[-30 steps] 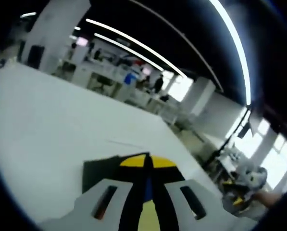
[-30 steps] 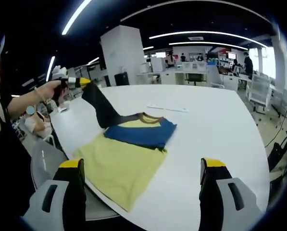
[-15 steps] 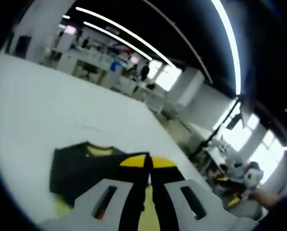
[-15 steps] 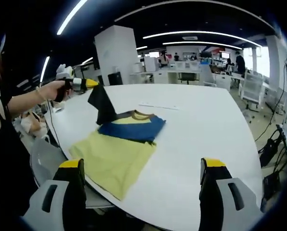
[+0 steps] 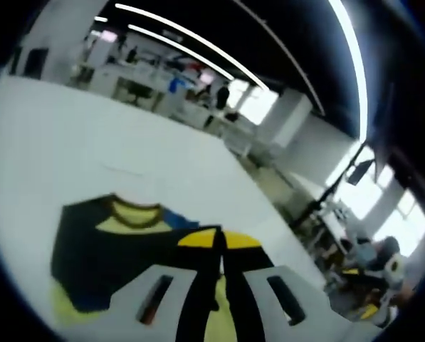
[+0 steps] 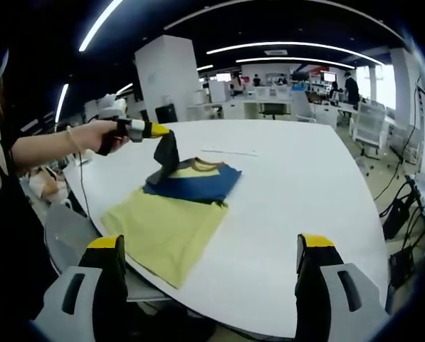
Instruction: Fold the garment on the visible template until the final outline fits inside the template.
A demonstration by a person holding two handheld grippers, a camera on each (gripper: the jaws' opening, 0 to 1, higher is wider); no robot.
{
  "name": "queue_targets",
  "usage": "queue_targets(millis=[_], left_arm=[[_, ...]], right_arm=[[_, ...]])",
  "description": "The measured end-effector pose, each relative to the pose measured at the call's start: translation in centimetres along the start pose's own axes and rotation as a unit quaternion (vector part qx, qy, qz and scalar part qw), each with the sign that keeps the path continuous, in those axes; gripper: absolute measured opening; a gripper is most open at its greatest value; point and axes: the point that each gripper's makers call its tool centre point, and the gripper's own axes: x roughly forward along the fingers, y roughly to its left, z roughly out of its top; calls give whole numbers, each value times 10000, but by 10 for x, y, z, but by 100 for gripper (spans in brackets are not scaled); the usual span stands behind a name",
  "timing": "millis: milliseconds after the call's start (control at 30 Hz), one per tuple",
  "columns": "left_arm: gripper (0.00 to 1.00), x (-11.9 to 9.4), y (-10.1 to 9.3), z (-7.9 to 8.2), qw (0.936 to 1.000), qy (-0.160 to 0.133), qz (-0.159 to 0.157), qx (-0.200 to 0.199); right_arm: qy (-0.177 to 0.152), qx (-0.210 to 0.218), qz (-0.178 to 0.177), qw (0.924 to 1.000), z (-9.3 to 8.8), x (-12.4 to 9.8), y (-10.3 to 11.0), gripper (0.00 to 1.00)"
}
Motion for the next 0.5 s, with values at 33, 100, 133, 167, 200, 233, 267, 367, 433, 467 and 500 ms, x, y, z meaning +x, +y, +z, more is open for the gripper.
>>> queue_targets(millis=[33,100,133,167,200,233,267,367,433,467,500], left_arm=[[0,5,1,-5,10000,67,42,-51],[0,14,2,-14,9998,187,110,-12],[0,17,3,-18,9996,244,136,-2],[0,22,4,-20,9995,280,147,-3],[0,24,4,-21,9994,298,153,-87],[0,26,4,-22,9993,304,144,-145],[0,27,3,-22,9993,309,142,-170],[0,31,1,-19,9993,293,129,-215],[0,36,2,-16,9992,293,124,-256],[0,39,5,-15,9991,293,144,-263],[0,39,5,-15,9991,296,157,-268]], right_arm=[[1,4,-6,10000,0,0,0,100],[2,-12,-20,10000,1,-1,0,100],[3,-18,-33,10000,1,-2,0,100],[3,-15,-52,10000,1,-3,-1,100],[-2,-11,-63,10000,1,-4,-1,100],[-4,2,-83,10000,1,-6,-2,100],[-1,13,-99,9999,0,-6,-3,100],[12,55,-144,9999,-2,-9,-4,100],[21,80,-164,9998,-4,-9,-4,100],[27,96,-178,9998,-5,-10,-4,100],[26,107,-186,9998,-6,-10,-4,100]])
